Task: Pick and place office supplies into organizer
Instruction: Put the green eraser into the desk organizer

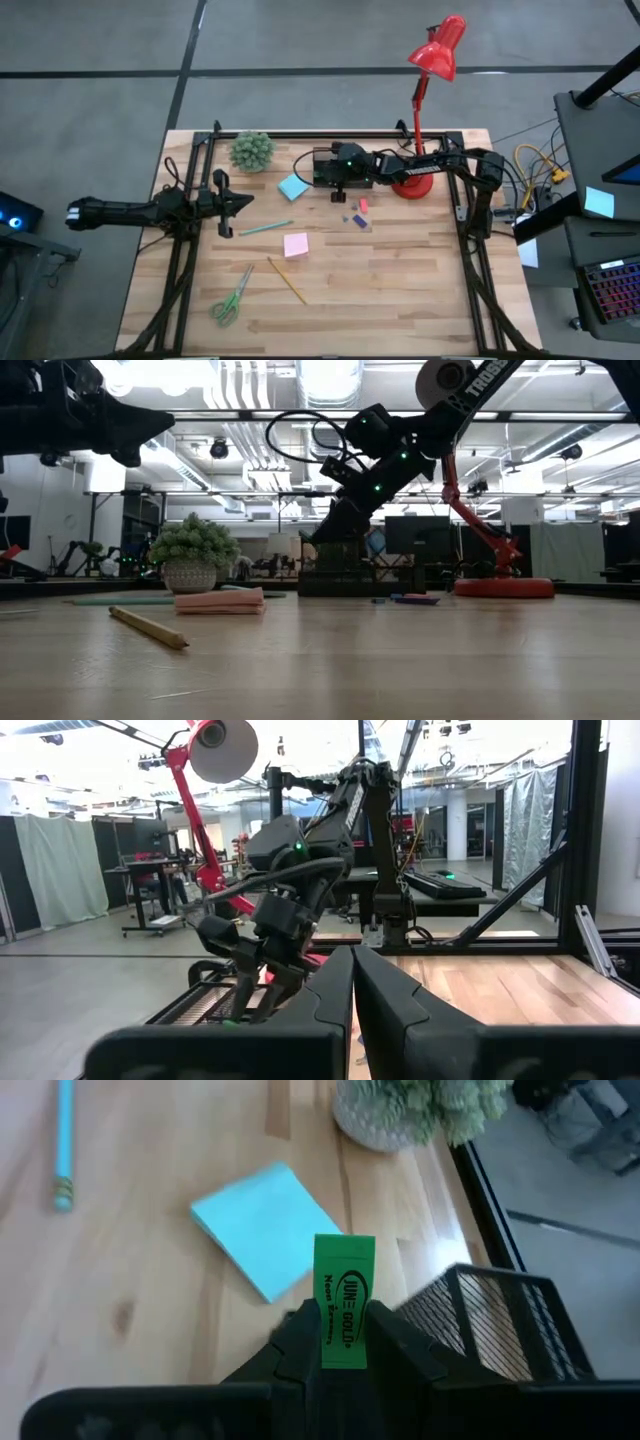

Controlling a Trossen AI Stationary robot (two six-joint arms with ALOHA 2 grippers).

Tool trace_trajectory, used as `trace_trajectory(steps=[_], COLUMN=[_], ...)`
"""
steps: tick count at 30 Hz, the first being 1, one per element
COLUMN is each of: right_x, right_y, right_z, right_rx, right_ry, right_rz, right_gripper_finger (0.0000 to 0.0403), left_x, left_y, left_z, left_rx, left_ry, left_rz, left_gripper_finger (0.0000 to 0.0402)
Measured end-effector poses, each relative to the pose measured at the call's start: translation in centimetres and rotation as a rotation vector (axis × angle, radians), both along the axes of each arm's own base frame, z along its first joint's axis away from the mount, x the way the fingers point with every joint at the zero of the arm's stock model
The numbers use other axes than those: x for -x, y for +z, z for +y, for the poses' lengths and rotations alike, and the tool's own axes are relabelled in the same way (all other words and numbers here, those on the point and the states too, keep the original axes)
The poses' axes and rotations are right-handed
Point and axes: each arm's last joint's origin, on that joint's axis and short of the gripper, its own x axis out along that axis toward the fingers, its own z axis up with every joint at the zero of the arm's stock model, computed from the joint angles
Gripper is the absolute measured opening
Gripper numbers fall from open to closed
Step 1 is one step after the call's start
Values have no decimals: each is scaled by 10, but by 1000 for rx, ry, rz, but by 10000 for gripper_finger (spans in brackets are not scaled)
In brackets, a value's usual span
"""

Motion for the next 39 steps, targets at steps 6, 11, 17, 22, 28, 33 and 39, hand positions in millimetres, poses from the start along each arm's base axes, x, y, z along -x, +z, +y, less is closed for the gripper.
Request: trace_trajectory(steps=[6, 11, 17, 22, 28, 33, 39], right_x=[3, 7, 13, 15, 10, 6, 8], right_y=[-3, -6, -14, -27, -41, -40, -40], right_z=[-5, -8, -9, -13, -17, -19, -19], right_rx=[1, -14, -39, -59, -61, -59, -56], right_ry=[-21, -13, -6, -25, -28, -29, -57], right_rz=[-38, -94, -78, -41, -23, -32, -4], right_gripper_finger=[63, 63, 63, 63, 63, 63, 63], left_x=[0, 0, 0, 0, 0, 0, 0], left_y=[0, 0, 0, 0, 0, 0, 0], left_z=[0, 0, 0, 0, 0, 0, 0], left_rx=[0, 0, 0, 0, 0, 0, 0], left_ry=[0, 0, 0, 0, 0, 0, 0], left_rz=[0, 0, 0, -2, -1, -1, -1], left_gripper_finger=[0, 0, 0, 0, 0, 0, 0])
